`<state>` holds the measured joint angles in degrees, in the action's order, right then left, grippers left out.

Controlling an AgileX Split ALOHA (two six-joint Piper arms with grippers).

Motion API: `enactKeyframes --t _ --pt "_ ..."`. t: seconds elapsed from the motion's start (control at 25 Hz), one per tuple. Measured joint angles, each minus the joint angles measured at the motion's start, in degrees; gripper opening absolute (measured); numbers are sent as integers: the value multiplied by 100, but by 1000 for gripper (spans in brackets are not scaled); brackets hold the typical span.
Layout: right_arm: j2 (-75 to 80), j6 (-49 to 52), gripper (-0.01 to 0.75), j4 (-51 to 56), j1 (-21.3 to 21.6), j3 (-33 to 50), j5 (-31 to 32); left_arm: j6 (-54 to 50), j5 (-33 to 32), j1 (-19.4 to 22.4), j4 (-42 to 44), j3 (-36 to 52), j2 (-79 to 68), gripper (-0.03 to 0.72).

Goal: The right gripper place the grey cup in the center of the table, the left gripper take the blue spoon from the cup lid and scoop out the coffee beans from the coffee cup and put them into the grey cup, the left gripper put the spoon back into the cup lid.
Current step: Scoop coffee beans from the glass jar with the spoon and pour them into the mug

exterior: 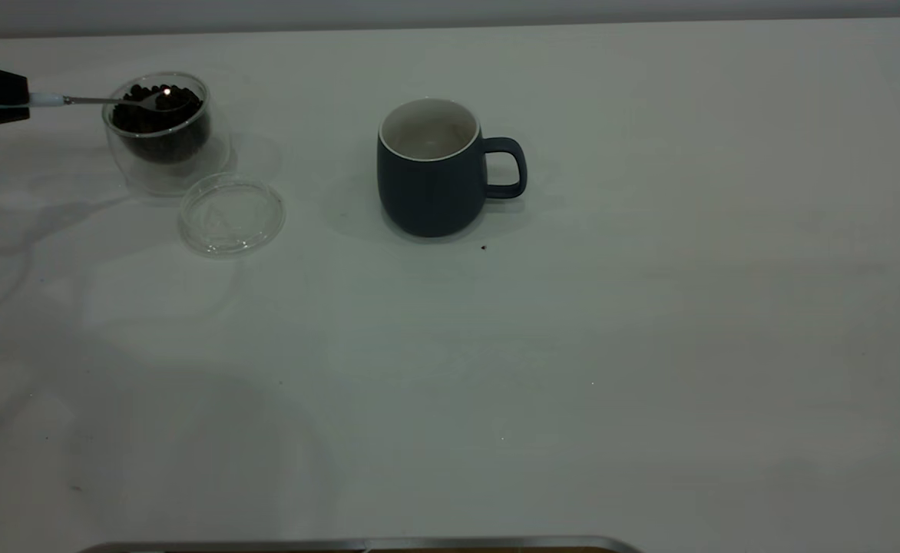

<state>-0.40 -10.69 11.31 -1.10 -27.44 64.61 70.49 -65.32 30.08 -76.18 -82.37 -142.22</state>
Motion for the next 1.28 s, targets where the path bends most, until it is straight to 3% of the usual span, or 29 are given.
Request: enactKeyframes --t 0.6,1.28 --pt "0 0 451 7 0 0 0 -288 0 -86 0 0 -4 130" --pt "0 0 451 14 0 0 0 -238 -5 -1660 -434 0 -4 130"
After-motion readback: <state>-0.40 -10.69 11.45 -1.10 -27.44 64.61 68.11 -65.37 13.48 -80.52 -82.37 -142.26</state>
